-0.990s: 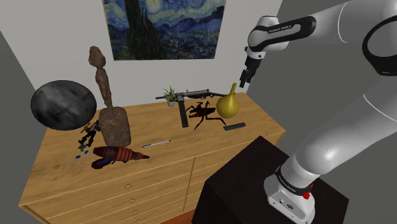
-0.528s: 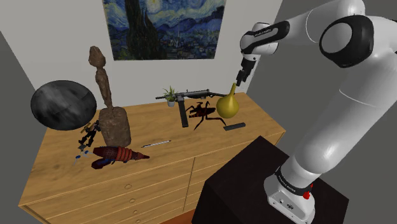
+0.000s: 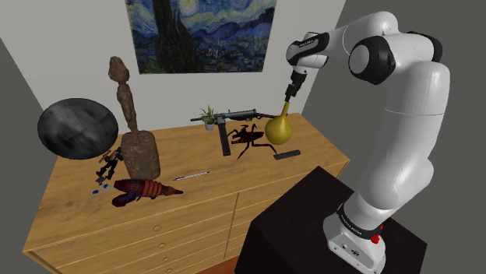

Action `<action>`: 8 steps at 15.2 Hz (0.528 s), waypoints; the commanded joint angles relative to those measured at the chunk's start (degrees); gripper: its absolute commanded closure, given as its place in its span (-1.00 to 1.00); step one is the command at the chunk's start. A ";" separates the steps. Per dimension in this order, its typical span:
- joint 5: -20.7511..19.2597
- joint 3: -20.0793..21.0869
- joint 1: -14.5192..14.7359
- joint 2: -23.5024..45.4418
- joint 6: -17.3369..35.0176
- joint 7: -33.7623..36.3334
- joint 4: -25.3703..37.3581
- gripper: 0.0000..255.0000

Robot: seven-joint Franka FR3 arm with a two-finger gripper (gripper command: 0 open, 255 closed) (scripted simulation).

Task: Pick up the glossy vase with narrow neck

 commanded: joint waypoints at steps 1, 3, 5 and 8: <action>1.92 0.61 -1.81 4.99 -0.02 -1.83 5.14 -1.00; 2.09 0.78 -1.96 5.45 0.57 -1.97 5.01 -1.00; 2.41 0.95 -2.04 6.10 1.79 -2.20 4.41 -1.00; 2.90 1.23 -2.18 7.14 3.57 -2.56 3.61 -1.00</action>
